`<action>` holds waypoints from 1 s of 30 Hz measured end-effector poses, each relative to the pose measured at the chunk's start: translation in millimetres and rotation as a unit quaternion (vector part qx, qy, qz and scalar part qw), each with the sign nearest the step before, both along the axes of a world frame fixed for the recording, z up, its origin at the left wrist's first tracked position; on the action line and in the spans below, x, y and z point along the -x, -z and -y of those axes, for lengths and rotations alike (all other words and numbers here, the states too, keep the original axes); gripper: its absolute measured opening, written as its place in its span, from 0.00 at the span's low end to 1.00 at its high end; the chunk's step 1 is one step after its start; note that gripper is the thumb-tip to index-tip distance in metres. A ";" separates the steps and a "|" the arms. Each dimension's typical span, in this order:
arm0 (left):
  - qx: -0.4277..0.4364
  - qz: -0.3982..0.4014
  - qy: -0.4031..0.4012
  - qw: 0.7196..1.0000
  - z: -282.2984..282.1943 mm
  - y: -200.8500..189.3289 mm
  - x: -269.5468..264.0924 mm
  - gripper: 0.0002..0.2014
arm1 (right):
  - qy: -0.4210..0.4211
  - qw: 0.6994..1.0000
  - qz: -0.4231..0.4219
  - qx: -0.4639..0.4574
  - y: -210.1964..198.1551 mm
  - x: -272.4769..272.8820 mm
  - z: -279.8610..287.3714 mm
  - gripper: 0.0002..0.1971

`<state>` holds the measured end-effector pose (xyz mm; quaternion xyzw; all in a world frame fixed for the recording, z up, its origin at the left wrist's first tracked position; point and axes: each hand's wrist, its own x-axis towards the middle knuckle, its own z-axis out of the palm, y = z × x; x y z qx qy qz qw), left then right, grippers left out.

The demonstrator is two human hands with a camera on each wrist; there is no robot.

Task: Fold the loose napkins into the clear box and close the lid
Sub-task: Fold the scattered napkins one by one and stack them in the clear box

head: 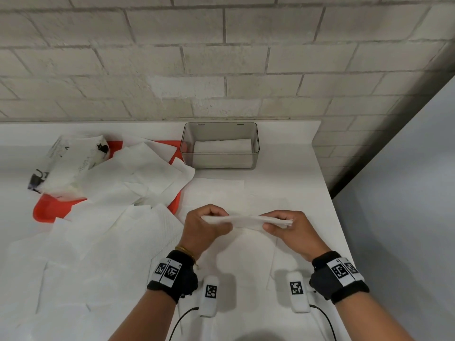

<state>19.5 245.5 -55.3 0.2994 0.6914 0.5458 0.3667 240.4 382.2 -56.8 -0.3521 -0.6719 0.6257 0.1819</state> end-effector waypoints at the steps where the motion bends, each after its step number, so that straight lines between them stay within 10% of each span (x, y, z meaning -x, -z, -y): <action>1: -0.011 0.007 0.002 1.000 0.0 -2.5 3.1 0.12 | -0.003 1.000 -0.005 -0.002 -2.4 -0.2 -1.7 0.12; 8: 0.025 -0.015 0.107 0.994 1.9 5.4 12.1 0.18 | -0.032 0.999 0.039 0.001 -1.2 -1.0 -5.1 0.13; 30: 0.053 0.087 0.042 0.994 -2.4 -19.7 32.6 0.16 | -0.014 0.997 0.047 0.064 -13.0 17.4 -24.0 0.10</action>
